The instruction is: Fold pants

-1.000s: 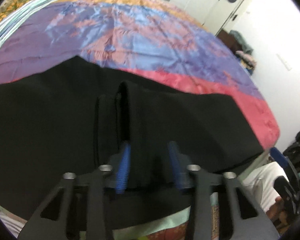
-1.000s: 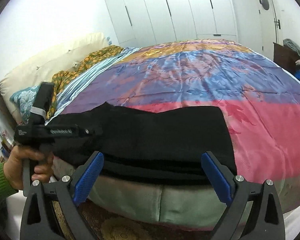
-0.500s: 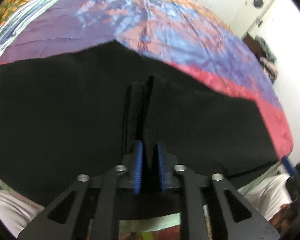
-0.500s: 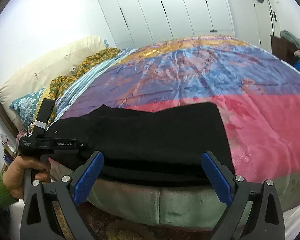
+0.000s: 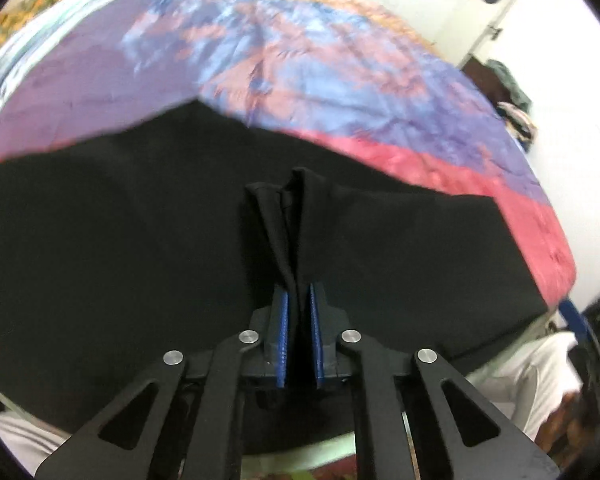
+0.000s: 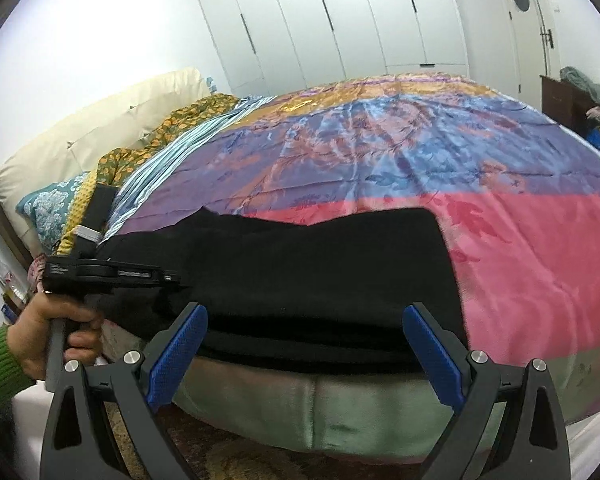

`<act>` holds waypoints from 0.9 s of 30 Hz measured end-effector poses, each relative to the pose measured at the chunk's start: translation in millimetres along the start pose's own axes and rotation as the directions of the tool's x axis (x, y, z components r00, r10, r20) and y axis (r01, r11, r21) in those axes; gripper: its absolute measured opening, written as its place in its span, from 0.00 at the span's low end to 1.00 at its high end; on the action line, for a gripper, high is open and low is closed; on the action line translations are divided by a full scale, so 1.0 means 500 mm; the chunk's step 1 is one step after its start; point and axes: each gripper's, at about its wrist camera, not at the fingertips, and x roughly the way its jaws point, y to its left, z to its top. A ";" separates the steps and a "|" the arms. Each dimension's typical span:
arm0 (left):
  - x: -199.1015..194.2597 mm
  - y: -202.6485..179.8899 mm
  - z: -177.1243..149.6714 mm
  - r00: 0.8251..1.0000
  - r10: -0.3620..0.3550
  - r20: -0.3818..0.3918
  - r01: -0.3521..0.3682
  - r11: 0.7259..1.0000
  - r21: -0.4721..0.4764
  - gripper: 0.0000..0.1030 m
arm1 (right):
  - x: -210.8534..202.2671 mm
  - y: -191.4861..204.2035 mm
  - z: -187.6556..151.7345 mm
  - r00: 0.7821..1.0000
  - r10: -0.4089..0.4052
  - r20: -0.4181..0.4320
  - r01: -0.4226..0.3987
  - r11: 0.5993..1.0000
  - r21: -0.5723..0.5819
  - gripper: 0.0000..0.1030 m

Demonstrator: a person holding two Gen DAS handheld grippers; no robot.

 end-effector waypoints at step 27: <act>0.049 0.044 -0.032 1.000 0.015 -0.021 -0.015 1.000 -0.011 0.25 | 0.327 -0.236 0.162 0.861 0.264 -0.435 -0.101 0.926 0.363 0.54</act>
